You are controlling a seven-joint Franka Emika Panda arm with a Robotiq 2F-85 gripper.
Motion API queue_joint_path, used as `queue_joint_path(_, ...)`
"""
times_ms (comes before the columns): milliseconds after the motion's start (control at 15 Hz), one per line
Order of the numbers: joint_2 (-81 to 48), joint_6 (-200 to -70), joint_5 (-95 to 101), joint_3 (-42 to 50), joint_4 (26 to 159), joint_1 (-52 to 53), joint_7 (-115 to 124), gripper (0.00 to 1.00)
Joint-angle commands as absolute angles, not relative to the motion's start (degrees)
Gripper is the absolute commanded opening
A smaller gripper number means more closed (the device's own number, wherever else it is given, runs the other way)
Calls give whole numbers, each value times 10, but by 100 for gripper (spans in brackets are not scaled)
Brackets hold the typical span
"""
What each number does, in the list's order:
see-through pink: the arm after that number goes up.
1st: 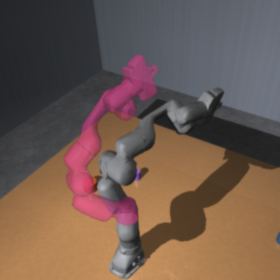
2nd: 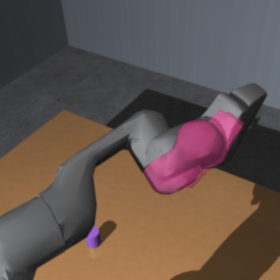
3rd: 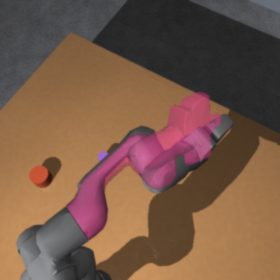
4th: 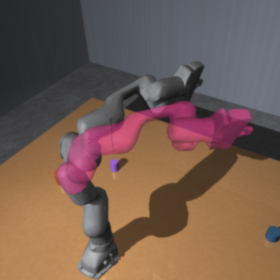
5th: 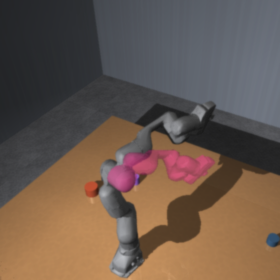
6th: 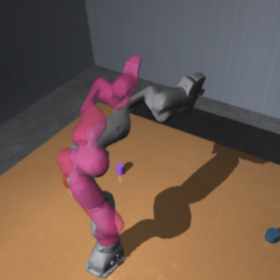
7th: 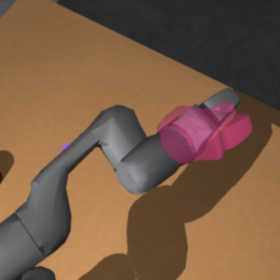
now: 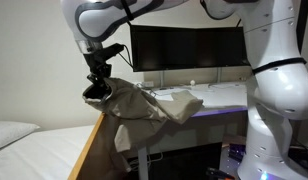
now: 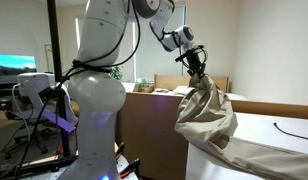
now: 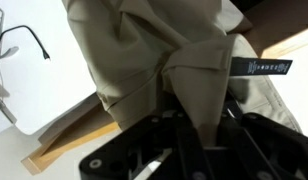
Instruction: Take the trousers off of the table and put it on the bed
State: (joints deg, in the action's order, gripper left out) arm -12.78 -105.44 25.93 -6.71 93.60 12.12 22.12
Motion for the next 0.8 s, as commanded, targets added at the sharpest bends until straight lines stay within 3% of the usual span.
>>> queue_joint_path(0, -163, -1020, 301, -70, 859, 153, 207, 8)
queue_joint_path(733, -278, -868, 462, -83, 573, 297, 43, 9)
